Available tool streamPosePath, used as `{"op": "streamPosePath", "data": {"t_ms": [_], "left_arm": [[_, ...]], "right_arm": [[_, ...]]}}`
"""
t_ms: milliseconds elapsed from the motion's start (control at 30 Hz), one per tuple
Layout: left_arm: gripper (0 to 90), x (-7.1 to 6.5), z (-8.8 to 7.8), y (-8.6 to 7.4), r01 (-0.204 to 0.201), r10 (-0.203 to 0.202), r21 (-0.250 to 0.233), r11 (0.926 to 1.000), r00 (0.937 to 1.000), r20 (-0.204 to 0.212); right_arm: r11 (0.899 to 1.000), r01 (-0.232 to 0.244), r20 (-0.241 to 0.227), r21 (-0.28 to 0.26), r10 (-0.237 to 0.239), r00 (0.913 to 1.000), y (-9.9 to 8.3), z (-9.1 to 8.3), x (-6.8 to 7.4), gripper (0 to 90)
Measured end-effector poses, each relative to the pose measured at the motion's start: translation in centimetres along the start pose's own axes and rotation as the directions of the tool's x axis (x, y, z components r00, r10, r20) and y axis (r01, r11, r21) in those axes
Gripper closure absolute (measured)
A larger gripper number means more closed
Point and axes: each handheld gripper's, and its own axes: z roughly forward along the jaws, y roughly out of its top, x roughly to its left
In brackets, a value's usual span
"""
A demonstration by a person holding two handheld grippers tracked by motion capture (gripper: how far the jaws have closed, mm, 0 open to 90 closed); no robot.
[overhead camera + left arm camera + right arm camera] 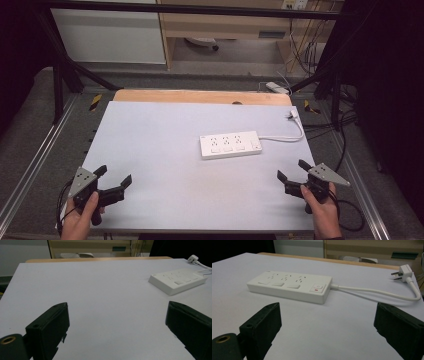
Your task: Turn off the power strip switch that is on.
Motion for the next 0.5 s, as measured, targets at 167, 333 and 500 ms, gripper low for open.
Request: {"op": "streamPosePath", "data": {"t_ms": [167, 333, 500], "left_arm": [[5.2, 0.07, 0.08, 0.02, 0.000, 0.000, 0.001, 1.0000, 1.0000, 0.000], [5.1, 0.01, 0.15, 0.04, -0.007, 0.007, 0.003, 1.0000, 1.0000, 0.004], [5.1, -0.03, 0.19, 0.06, -0.009, 0.009, 0.004, 1.0000, 0.9999, 0.008]], "right_arm": [[1.000, -0.010, -0.003, -0.006, 0.010, 0.9999, 0.05, -0.05, -0.10, 7.0], [1.000, -0.025, -0.019, 0.004, 0.025, 0.9995, 0.17, -0.03, -0.09, 4.0], [0.999, -0.034, -0.034, -0.002, 0.034, 0.9988, 0.31, -0.15, -0.13, 3.0]]}}
